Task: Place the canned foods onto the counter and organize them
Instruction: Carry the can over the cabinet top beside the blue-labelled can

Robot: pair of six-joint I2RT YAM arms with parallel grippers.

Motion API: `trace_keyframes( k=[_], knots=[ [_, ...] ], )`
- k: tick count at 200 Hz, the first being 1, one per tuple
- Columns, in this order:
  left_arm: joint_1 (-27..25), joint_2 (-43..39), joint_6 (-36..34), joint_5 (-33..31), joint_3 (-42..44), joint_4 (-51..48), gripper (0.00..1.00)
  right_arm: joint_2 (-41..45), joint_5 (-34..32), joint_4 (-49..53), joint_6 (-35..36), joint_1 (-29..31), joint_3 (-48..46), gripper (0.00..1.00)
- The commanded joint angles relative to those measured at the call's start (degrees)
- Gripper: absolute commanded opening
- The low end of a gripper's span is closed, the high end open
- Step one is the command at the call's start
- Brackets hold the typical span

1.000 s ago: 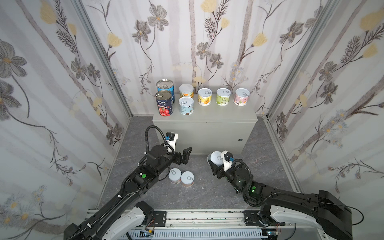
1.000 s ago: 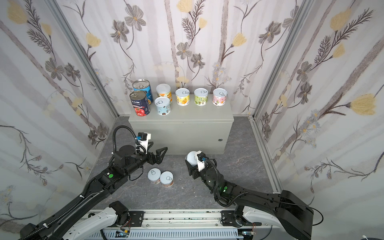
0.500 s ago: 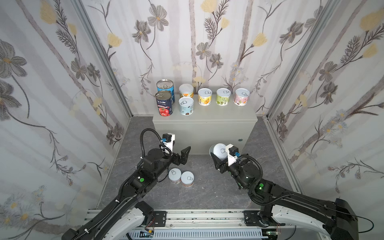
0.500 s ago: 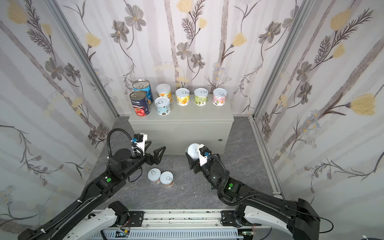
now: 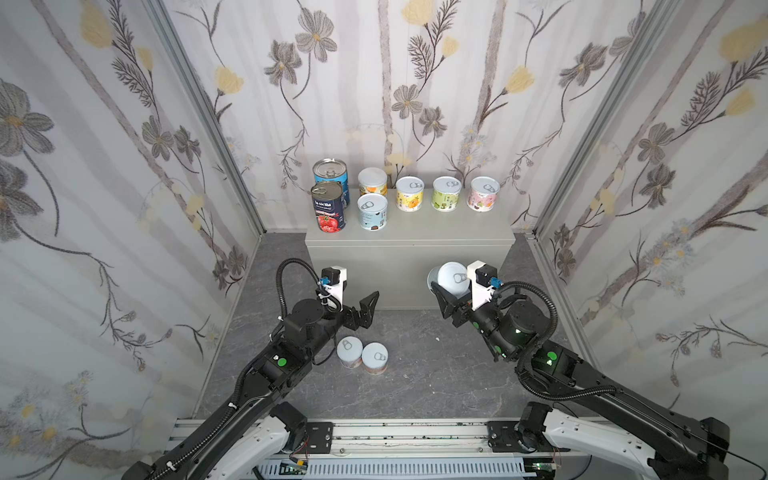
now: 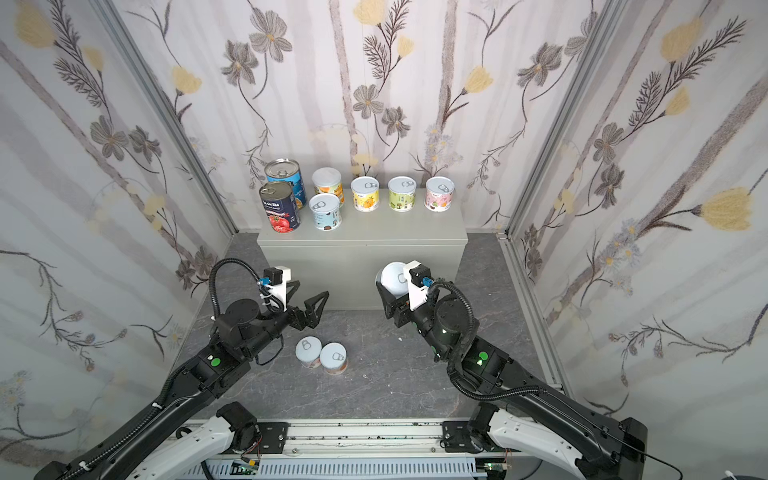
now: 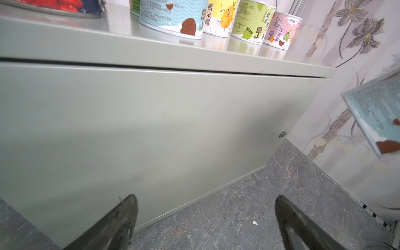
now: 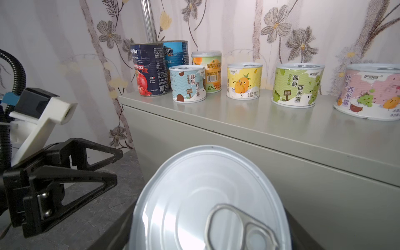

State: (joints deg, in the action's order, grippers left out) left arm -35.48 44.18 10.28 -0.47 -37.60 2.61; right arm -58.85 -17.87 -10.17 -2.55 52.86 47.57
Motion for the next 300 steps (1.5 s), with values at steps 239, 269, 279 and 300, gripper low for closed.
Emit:
trace_keyframes(
  k=[239,269,279,300],
  knots=[
    [0.0,-9.5,7.1,-11.0,7.0,-3.6,1.00,-34.6,9.5,25.0,-0.2,-9.6,50.2,0.55],
    [0.1,-9.5,8.5,-11.0,7.9,-3.7,1.00,-39.2,9.0,26.6,-0.5,-9.9,55.5,0.55],
    [0.1,-9.4,8.7,-11.0,7.8,-4.1,1.00,-40.7,9.2,27.0,-0.8,-10.0,57.1,0.55],
    [0.1,-9.5,8.7,-11.7,7.8,-4.9,1.00,-43.8,9.9,28.5,-1.4,-10.1,61.0,0.55]
  ],
)
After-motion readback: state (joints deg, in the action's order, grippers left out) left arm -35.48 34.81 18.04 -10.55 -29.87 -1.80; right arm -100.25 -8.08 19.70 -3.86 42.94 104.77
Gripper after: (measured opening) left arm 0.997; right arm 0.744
